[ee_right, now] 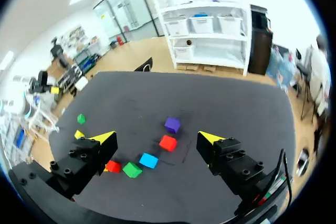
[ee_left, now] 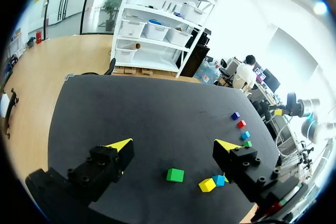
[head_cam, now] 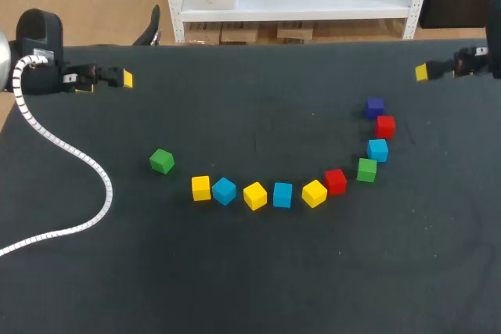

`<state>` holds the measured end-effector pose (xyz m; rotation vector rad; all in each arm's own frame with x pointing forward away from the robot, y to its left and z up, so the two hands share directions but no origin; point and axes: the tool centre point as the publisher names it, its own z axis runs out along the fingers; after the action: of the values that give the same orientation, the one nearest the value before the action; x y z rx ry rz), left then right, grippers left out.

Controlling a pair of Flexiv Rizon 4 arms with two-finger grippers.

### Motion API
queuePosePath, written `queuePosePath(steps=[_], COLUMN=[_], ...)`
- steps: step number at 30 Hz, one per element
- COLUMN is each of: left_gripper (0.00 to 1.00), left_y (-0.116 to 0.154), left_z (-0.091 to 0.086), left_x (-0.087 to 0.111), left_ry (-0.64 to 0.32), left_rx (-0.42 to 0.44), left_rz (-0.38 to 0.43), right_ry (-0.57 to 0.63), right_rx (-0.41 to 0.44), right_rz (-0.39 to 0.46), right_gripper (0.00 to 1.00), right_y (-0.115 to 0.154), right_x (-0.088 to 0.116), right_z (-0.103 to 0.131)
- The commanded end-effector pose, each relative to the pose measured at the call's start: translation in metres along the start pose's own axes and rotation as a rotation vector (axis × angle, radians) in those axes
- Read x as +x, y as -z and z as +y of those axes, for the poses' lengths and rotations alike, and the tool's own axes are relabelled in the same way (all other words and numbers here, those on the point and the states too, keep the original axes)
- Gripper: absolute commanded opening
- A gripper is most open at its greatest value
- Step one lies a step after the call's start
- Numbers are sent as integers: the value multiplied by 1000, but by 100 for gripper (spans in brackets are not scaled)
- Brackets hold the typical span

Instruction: Place the blue cubes, place green cubes on the blue cubes, place the yellow cubes on the green cubes, then place the red cubes on the yellow cubes, and place purple cube on the red cubes.

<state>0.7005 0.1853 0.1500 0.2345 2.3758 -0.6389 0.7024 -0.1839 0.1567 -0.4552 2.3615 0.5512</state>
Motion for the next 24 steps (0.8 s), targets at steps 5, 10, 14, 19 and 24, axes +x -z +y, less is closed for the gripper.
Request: queuePosePath(steps=[5,10,14,19,24], left_gripper=[100,100,100,100,100], left_y=[0,0,0,0,0], left_z=[0,0,0,0,0], left_x=[0,0,0,0,0], left_ry=[0,0,0,0,0], left_rx=[1,1,1,1,1], left_rz=[-1,-1,-1,-1,-1], right_ry=[524,593,593,593,593], right_rx=[-333,-453,-453,-453,-453], right_rz=[210,289,289,289,289], right_gripper=[100,100,100,100,100], right_y=[22,27,27,27,27], right_x=[-15,-11,-11,-11,-11], right_z=[-15,-16,-16,-16,-16])
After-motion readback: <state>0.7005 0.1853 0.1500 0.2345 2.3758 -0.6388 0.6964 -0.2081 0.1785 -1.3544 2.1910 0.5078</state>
